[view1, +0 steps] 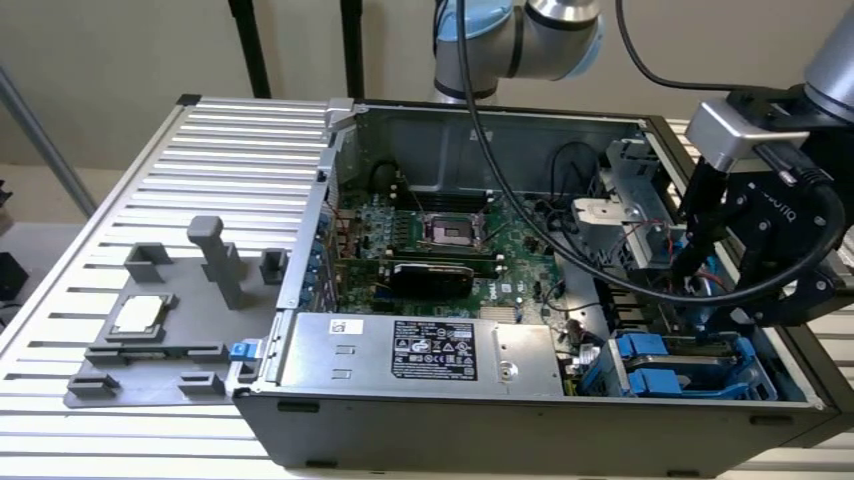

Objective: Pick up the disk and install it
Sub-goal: 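Insert the first disk wire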

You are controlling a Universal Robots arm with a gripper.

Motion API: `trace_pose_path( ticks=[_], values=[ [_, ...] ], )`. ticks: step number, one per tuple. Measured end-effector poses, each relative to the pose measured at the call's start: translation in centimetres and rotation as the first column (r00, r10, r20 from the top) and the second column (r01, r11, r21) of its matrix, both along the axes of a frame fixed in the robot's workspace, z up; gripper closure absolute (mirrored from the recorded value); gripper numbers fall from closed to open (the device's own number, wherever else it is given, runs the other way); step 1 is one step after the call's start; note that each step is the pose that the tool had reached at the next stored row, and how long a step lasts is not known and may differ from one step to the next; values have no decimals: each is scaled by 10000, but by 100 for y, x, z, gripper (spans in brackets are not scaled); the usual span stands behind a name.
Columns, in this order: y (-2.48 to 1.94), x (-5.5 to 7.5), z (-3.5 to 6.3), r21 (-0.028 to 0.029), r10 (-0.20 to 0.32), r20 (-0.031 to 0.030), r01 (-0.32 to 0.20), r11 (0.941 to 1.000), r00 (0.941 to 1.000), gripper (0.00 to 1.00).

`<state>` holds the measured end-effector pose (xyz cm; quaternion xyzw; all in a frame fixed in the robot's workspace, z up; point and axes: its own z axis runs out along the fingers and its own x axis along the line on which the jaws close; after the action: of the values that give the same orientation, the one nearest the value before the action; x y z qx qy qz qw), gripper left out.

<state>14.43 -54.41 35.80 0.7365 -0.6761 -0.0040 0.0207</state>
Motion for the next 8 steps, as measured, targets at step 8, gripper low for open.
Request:
trace_pose_path(
  ticks=[8],
  values=[
    [-190, -12, 141, 13, 6, -86, -6, 10000, 10000, 37]
  ],
)
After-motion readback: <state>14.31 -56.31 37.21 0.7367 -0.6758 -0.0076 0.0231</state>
